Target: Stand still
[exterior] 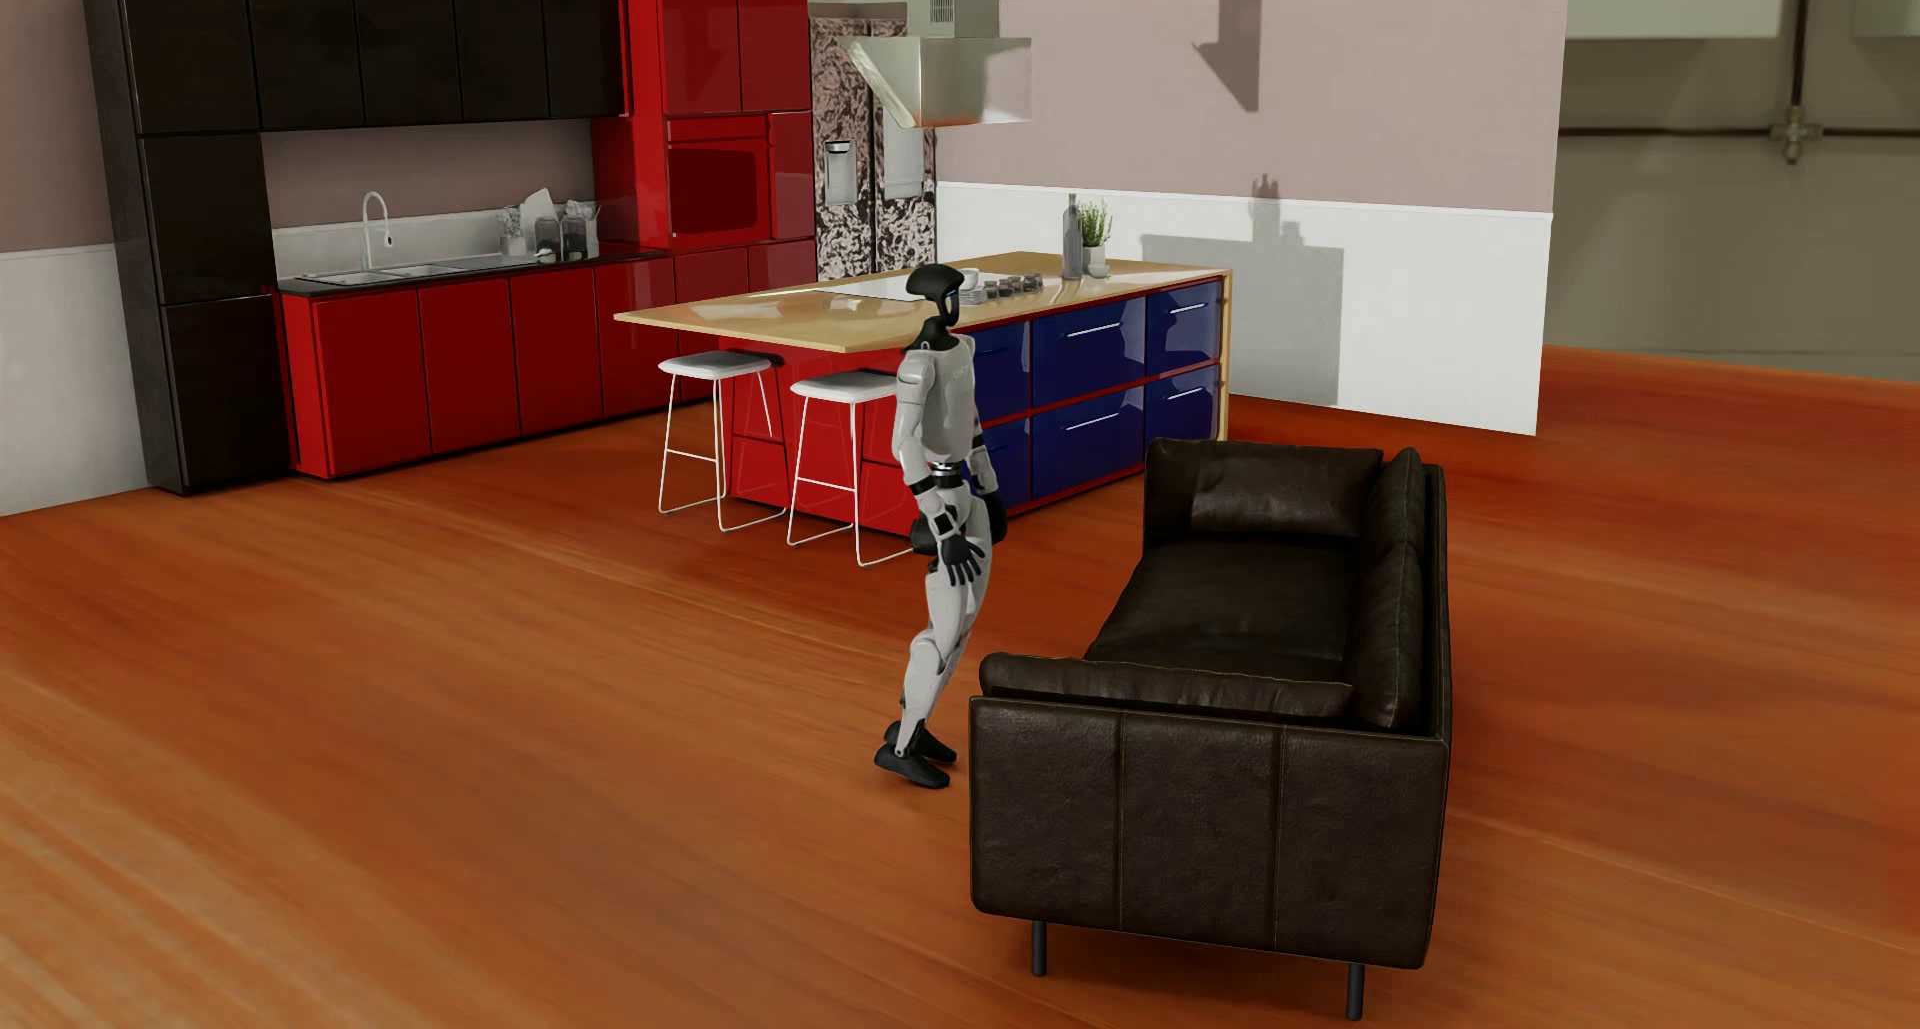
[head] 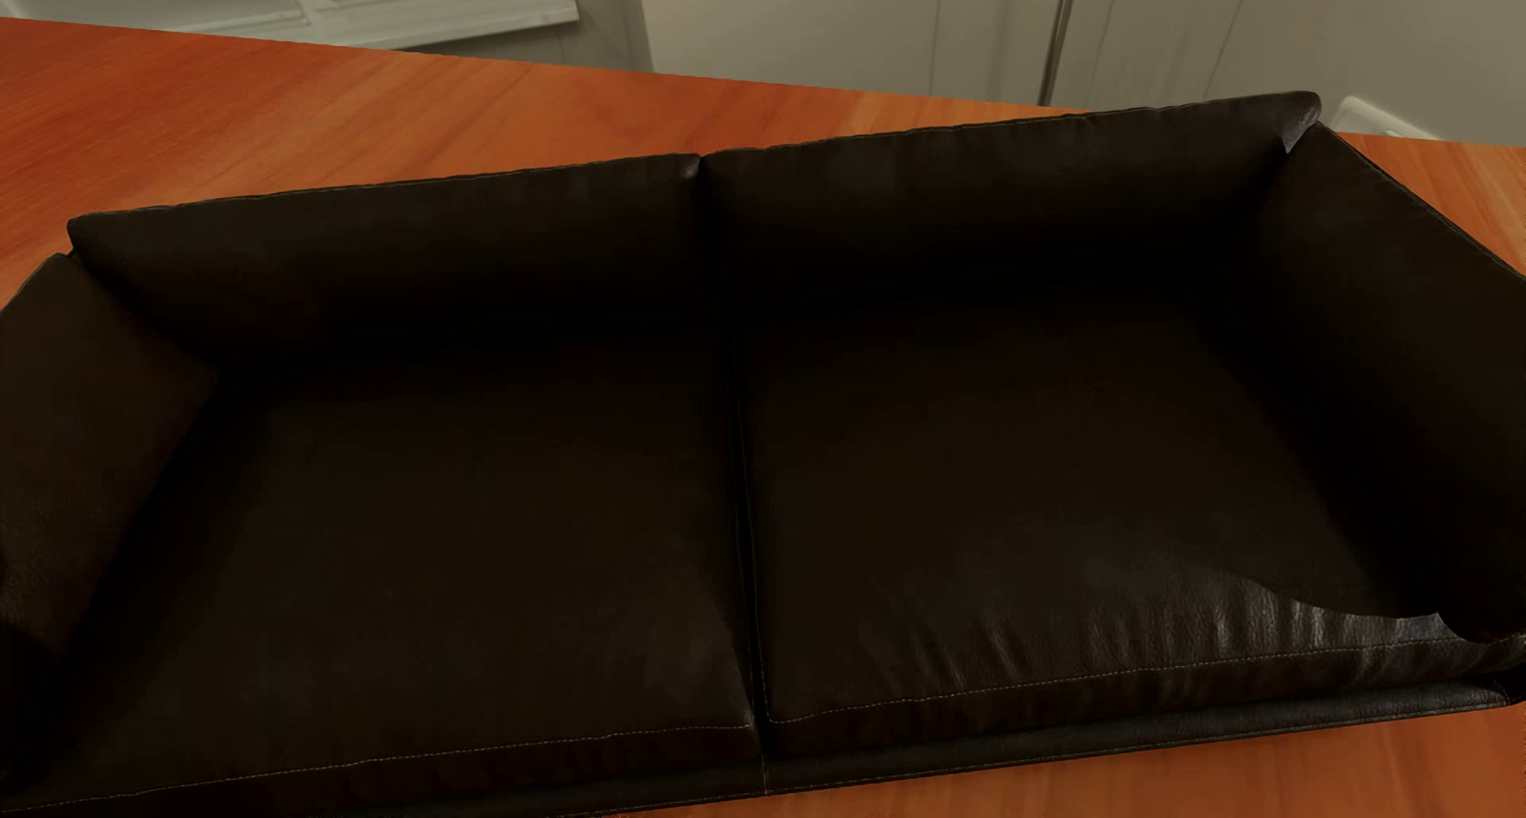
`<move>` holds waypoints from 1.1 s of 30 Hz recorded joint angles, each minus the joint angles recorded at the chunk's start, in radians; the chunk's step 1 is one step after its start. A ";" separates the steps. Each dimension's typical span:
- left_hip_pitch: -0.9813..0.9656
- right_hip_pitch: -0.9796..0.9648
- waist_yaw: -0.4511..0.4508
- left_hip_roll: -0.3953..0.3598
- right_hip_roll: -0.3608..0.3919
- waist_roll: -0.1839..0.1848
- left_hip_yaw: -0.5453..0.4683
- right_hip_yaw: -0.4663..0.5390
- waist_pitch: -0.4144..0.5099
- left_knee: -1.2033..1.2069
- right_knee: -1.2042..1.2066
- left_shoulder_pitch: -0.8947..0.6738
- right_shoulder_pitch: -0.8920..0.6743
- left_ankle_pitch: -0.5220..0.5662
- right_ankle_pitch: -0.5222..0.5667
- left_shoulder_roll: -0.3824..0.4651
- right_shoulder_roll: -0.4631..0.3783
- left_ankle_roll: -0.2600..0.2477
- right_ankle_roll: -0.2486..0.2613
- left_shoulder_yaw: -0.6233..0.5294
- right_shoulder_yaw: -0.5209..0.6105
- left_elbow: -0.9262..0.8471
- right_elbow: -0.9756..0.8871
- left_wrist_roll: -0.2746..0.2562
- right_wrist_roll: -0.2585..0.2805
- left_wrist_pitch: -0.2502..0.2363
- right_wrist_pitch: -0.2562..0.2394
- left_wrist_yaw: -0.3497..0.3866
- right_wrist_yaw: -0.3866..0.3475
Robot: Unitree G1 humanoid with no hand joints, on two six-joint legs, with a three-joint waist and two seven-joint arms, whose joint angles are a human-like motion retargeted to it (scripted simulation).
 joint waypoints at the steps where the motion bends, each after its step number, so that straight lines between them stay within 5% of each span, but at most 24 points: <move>1: -0.001 -0.003 0.002 0.000 -0.001 0.001 0.000 0.000 -0.001 0.001 0.001 -0.003 -0.002 -0.001 -0.002 0.005 -0.003 0.000 0.000 -0.027 0.010 -0.005 0.002 0.000 0.000 0.000 0.000 0.000 0.000; 33: 0.002 -0.005 0.014 -0.015 -0.009 -0.006 0.000 0.000 -0.002 -0.007 0.005 -0.013 -0.007 0.011 -0.003 0.002 0.000 0.000 0.000 -0.045 0.040 0.005 0.011 0.000 0.000 0.000 0.000 0.000 0.000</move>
